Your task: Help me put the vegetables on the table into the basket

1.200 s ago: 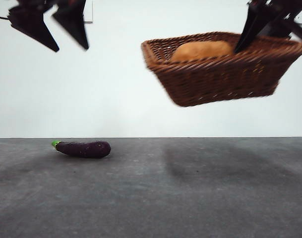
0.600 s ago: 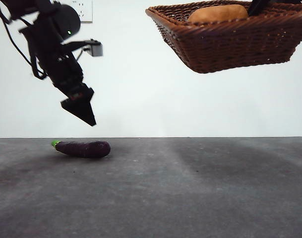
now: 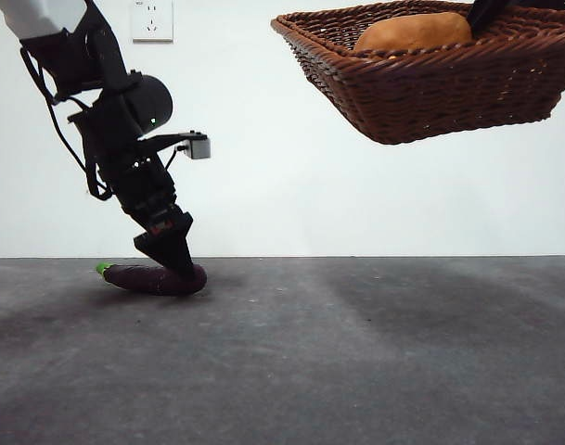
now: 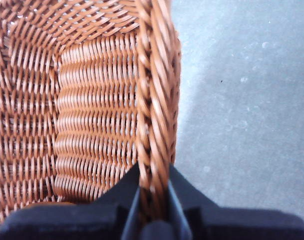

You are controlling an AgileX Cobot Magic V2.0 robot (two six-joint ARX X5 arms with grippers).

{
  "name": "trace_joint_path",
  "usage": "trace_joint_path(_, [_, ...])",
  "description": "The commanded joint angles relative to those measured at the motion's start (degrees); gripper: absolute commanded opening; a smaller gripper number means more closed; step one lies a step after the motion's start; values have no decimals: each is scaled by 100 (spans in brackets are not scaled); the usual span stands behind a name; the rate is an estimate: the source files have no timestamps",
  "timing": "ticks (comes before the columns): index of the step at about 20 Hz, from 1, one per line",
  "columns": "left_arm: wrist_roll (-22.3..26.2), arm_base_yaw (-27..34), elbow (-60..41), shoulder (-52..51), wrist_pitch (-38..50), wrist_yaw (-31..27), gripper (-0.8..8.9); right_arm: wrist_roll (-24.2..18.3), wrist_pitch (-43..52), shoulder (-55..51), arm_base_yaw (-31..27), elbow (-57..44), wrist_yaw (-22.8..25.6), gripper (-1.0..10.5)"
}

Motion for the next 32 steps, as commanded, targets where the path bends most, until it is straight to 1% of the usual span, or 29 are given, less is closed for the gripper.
trace_joint_path(1, [68,26,7,164,173,61,532,15,11,-48,-2,59,-94,-12])
trace_joint_path(8, [-2,57,7,428,271,68,529,-44,-98,-48,-2,59,-151,-12])
trace_joint_path(9, [-33,61,7,444,310,68,496,-46,-101,-48,-2,59,-151,-12])
trace_joint_path(12, [-109,81,7,483,396,63,332,-66,-105,-48,0,59,-151,-12])
trace_joint_path(15, [-195,90,7,494,424,63,89,-92,-127,-48,0,59,-151,-12])
trace_joint_path(16, [-197,90,7,494,415,61,42,-96,-125,-48,0,59,-151,-12])
trace_joint_path(18, [-195,90,7,494,352,63,-10,-98,-127,-48,0,59,-151,-12])
trace_joint_path(20, [-201,90,7,494,310,61,-7,-96,-129,-48,0,59,-149,-12])
trace_joint_path(23, [-411,94,7,483,295,9,-5,-83,-157,-39,0,57,-125,-12])
trace_joint_path(26, [-483,101,7,367,63,7,-5,-83,-258,28,0,37,-39,-13])
trace_joint_path(32, [-522,98,7,-522,-315,42,-4,-81,-372,544,2,-37,-39,-13])
